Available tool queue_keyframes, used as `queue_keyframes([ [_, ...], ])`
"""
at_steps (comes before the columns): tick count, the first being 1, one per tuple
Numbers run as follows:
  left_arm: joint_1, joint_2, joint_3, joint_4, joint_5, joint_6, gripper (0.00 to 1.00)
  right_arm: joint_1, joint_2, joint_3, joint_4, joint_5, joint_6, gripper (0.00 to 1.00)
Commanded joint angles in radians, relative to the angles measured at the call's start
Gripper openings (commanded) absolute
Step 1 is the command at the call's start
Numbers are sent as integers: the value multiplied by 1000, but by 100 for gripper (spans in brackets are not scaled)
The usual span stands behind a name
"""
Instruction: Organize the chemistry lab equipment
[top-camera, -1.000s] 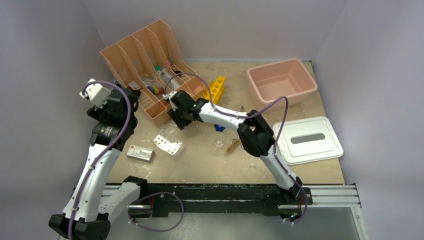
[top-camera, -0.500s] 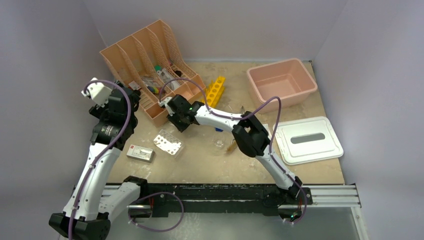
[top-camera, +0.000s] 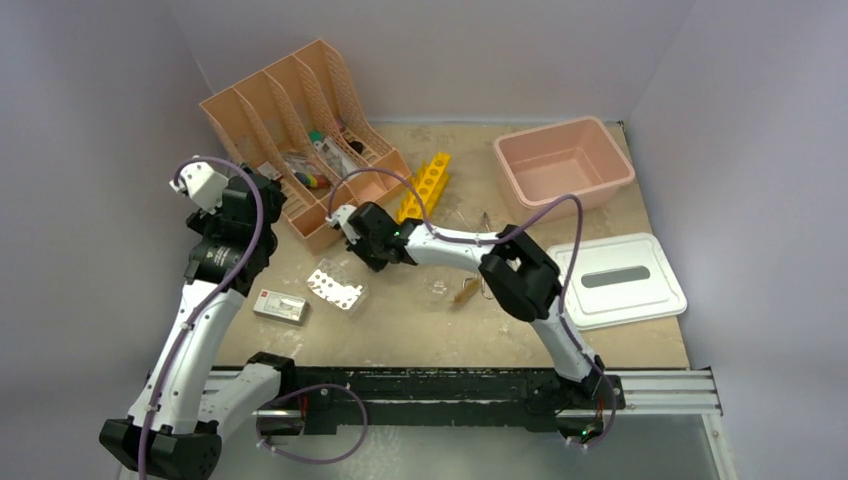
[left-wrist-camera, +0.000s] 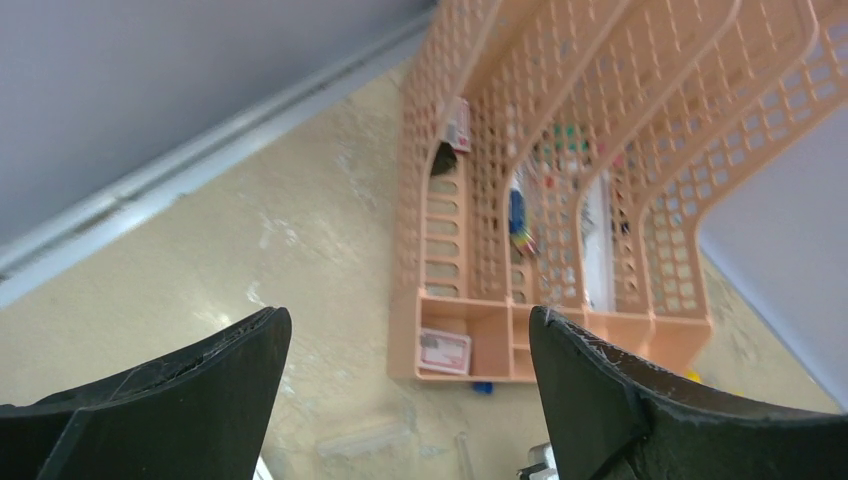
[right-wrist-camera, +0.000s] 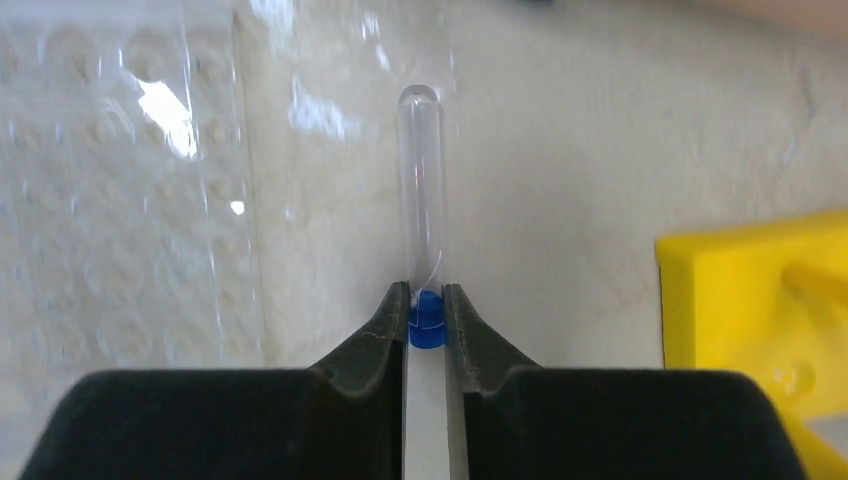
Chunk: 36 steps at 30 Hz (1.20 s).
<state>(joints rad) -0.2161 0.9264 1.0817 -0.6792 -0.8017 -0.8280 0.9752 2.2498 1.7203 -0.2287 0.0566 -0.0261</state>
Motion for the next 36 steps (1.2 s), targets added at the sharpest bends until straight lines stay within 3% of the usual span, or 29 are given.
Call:
queue_keyframes([
  [1, 3, 9, -33, 77, 222, -36, 88, 1, -199, -134, 110, -6, 14, 13],
  [8, 3, 31, -184, 311, 711, -90, 88, -16, -430, -299, 223, 57, 48, 14],
  [11, 2, 60, -265, 573, 1061, -132, 87, -20, -502, -330, 242, 40, 53, 14],
  [12, 1, 75, -275, 609, 1112, -156, 86, -20, -528, -343, 254, 43, 54, 14],
  [18, 1, 91, -288, 681, 1224, -198, 83, -36, -686, -405, 284, -18, 60, 15],
  [22, 1, 90, -287, 732, 1265, -240, 75, -36, -717, -409, 255, -74, 42, 15],
  [29, 1, 77, -311, 746, 1266, -307, 31, -36, -734, -405, 219, -79, 31, 15],
  [35, 0, 60, -313, 740, 1272, -324, 0, -36, -731, -385, 201, -77, 36, 17],
  [36, 0, 61, -310, 739, 1275, -329, 0, -36, -732, -380, 198, -74, 49, 20],
])
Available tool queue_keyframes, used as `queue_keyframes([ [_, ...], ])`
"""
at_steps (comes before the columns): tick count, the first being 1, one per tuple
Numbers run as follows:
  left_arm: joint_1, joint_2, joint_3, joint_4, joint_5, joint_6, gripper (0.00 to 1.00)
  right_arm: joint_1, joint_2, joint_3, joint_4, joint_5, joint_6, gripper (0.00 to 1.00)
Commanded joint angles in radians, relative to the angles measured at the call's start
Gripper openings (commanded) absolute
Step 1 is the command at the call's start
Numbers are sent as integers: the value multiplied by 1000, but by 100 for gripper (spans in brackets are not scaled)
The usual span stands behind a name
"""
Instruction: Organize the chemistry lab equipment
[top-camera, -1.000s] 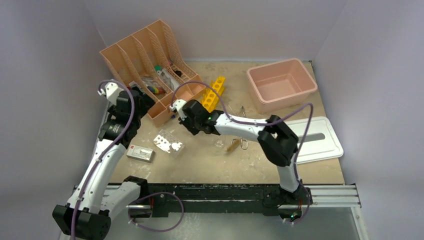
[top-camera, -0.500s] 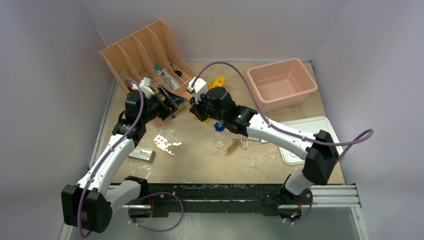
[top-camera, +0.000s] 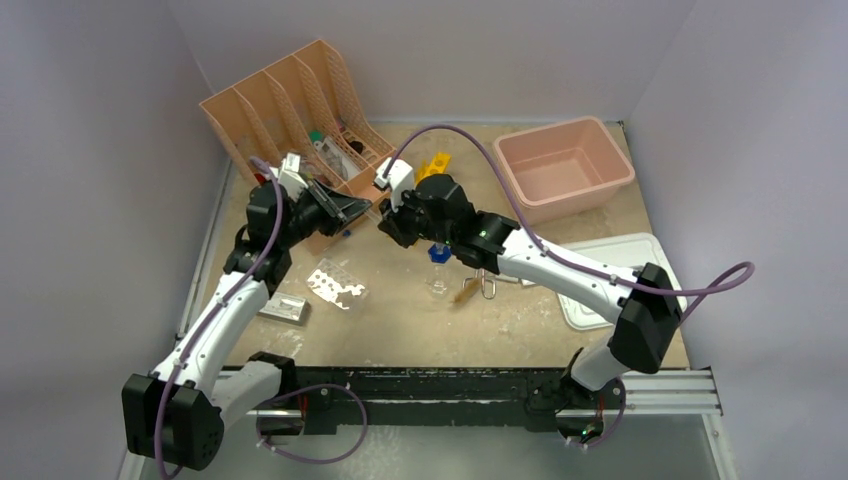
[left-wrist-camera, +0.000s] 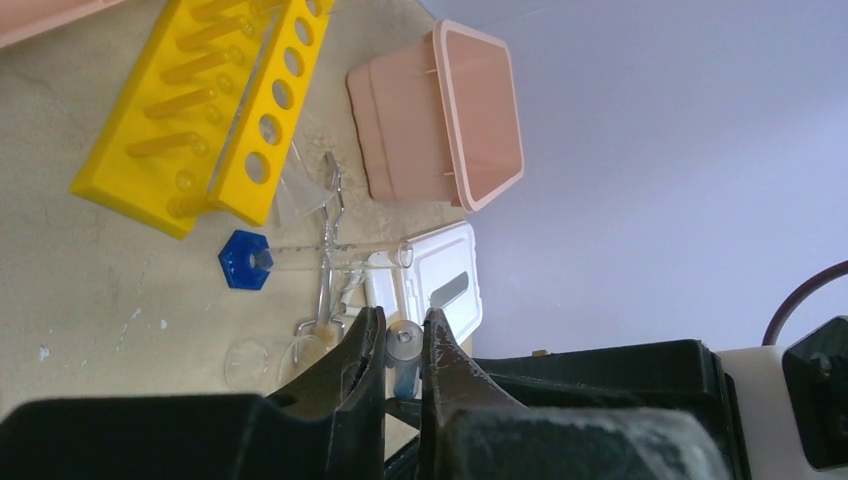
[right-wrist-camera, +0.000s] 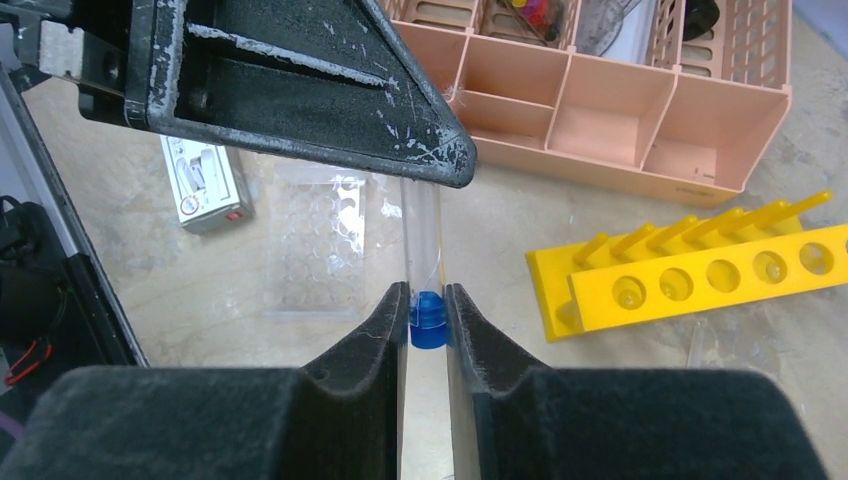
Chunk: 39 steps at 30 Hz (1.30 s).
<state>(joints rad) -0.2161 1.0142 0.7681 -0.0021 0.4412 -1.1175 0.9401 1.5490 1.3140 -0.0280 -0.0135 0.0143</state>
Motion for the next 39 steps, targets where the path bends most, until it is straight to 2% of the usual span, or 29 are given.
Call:
queue_keyframes([
  [1, 0, -28, 8, 62, 35, -47, 0, -2, -34, 32, -6, -3, 30, 24],
  [4, 1, -35, 33, 62, 37, -88, 0, -19, -69, 29, 17, -12, 142, 47],
  [6, 1, -36, 62, 58, 30, -142, 0, -53, -124, -15, 100, -28, 287, 60],
  [8, 1, -36, 84, 56, 6, -231, 0, -89, -176, -63, 190, -30, 435, 69],
  [9, 0, -36, 92, 65, -4, -277, 0, -102, -195, -78, 229, -26, 509, 69],
  [16, 1, -56, 116, 127, -114, -564, 0, -121, -192, -38, 320, 67, 940, 72],
  [21, 1, -67, 89, 186, -149, -719, 0, -127, -131, 23, 310, 17, 1106, 71],
  [25, 1, -78, 69, 206, -152, -769, 0, -127, -109, 33, 302, 15, 1137, 64],
  [29, 1, -98, 48, 187, -171, -778, 0, -127, -111, 10, 333, -6, 1160, 48],
  [34, 1, -101, 42, 188, -172, -756, 0, -129, -124, 8, 358, -17, 1140, 37],
  [39, 1, -99, 55, 181, -179, -735, 0, -129, -112, 39, 306, -88, 1135, 39],
])
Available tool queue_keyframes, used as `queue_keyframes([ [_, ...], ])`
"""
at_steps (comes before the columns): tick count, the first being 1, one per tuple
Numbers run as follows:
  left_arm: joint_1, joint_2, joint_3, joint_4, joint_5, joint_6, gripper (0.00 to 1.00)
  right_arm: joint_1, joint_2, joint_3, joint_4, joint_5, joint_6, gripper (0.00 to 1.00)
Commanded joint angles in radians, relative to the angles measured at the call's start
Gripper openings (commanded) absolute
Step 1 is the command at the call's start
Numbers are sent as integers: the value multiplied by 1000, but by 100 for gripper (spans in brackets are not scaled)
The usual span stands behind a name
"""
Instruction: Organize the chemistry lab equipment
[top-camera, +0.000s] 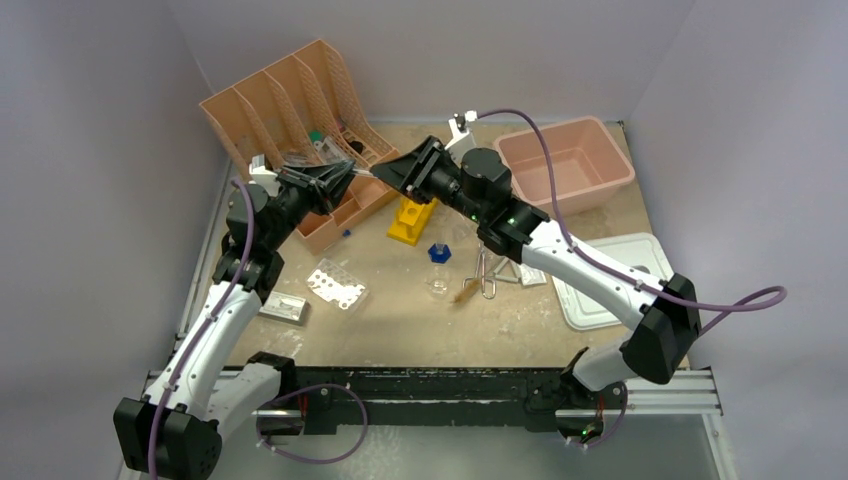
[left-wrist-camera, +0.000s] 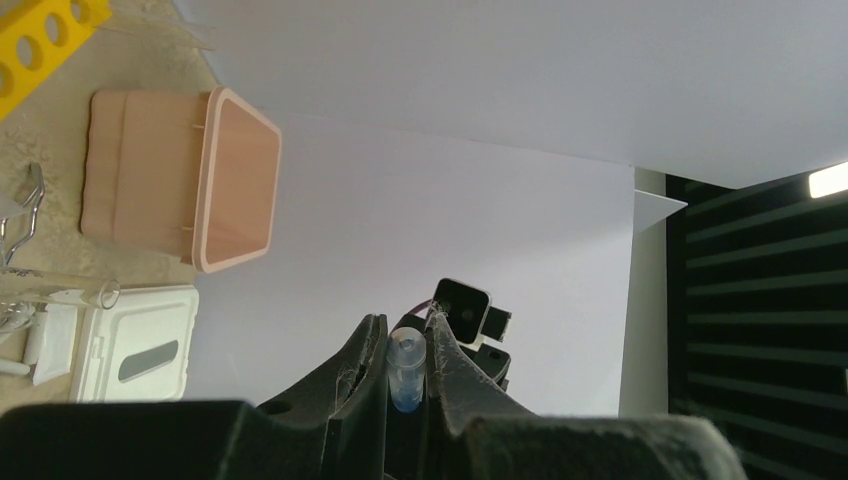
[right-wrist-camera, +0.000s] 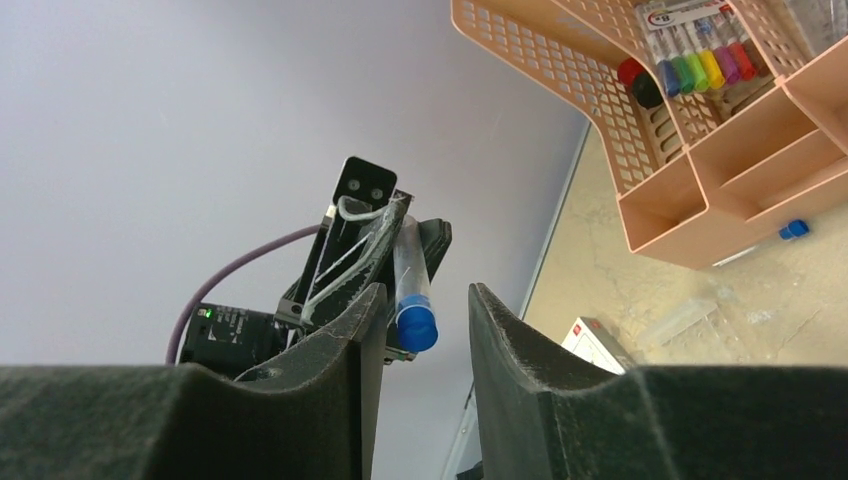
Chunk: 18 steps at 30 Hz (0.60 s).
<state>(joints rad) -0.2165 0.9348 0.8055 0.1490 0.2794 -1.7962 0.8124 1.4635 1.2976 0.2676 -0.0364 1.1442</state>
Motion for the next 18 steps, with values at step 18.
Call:
queue_keyframes([
  [18, 2, -43, 28, -67, 11, 30, 0, -2, -28, 74, -77, -45, -109, 21],
])
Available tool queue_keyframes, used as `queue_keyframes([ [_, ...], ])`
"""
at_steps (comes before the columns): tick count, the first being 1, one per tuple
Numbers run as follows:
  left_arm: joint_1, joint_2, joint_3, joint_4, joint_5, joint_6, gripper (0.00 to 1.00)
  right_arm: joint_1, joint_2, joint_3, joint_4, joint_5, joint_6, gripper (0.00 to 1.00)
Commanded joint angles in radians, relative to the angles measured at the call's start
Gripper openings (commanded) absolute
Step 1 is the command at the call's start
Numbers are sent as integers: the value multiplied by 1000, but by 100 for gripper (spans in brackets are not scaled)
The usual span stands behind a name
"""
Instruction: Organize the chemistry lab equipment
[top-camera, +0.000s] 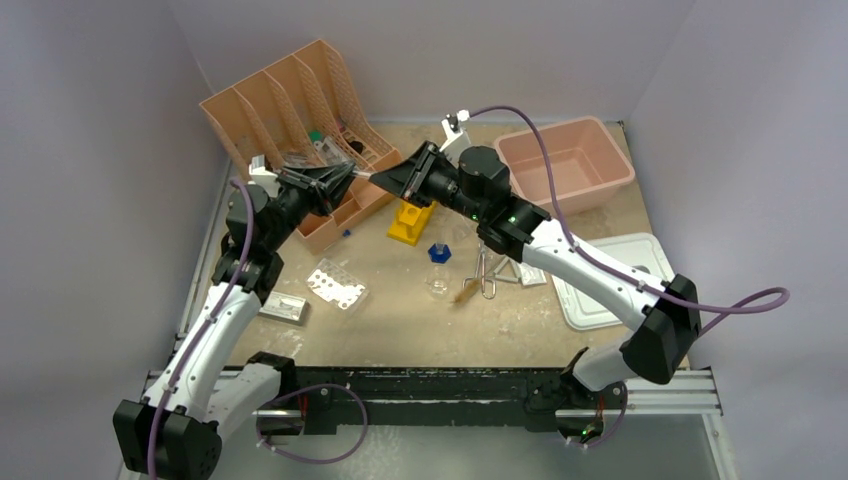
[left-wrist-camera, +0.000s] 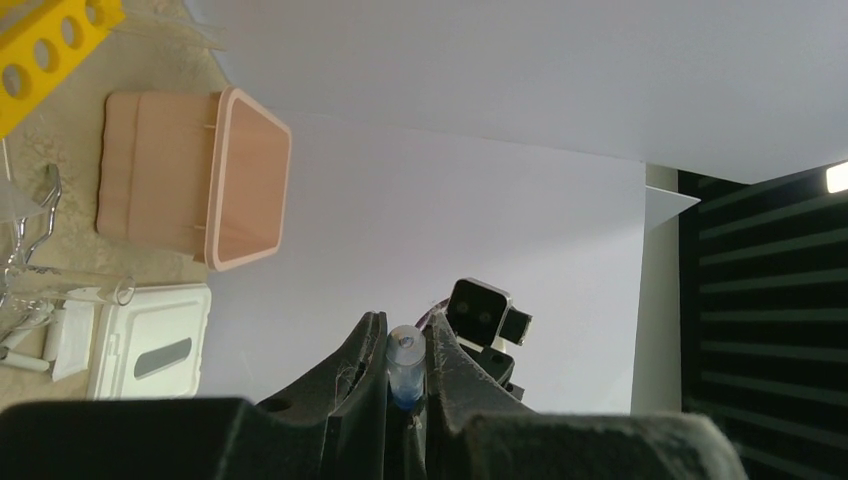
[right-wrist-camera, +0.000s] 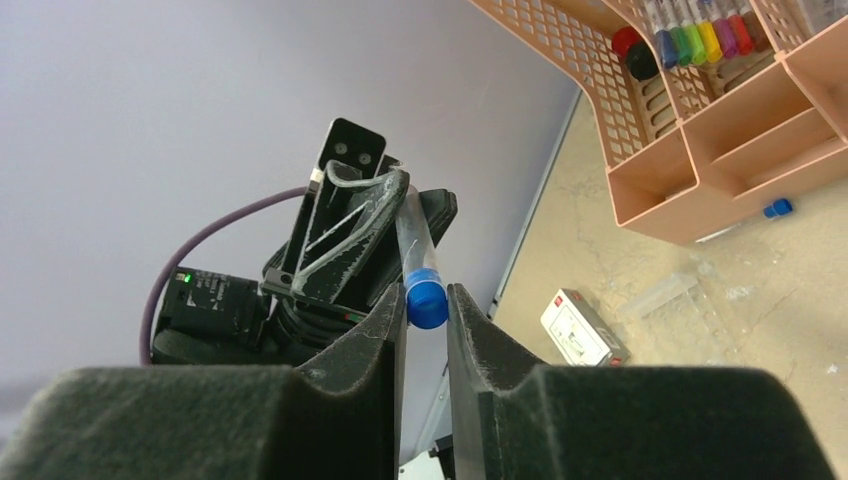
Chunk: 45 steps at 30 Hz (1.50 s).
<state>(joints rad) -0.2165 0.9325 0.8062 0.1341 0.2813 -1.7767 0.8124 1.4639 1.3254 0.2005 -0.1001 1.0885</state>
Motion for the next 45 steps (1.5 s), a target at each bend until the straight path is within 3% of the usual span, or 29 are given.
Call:
queue_keyframes([
  [1, 2, -46, 20, -49, 9, 8, 0, -5, -30, 42, -10, 19, -54, 25],
  [4, 2, -50, 4, -44, 7, 2, 0, -5, -27, 41, -1, 9, -56, 35],
  [6, 2, -48, 3, -44, 8, 2, 0, -6, -20, 41, 22, -19, -58, 37],
  [20, 2, -34, -4, -40, 22, 13, 0, -11, 7, 34, 77, -60, -62, 20],
  [21, 2, -36, -6, -39, 22, 17, 4, -13, 8, 30, 74, -56, -66, 18],
  [23, 2, -38, -7, -43, 23, 29, 21, -15, 9, 33, 53, -44, -89, 16],
  [26, 2, -40, 4, -105, 23, 80, 58, -15, 8, 49, -21, -19, -154, 14],
  [28, 3, -41, 36, -220, 9, 152, 70, -15, 8, 67, -113, -1, -203, 14],
  [31, 5, -41, 148, -458, -88, 341, 76, -15, 25, 122, -309, 24, -284, 14],
  [36, 6, -44, 323, -847, -418, 652, 77, -9, 124, 216, -589, 67, -427, 13],
  [40, 6, -83, 373, -966, -641, 791, 77, 49, 238, 313, -758, 76, -504, 13],
  [45, 6, -114, 454, -1050, -812, 875, 77, 167, 402, 478, -958, 115, -581, 12],
])
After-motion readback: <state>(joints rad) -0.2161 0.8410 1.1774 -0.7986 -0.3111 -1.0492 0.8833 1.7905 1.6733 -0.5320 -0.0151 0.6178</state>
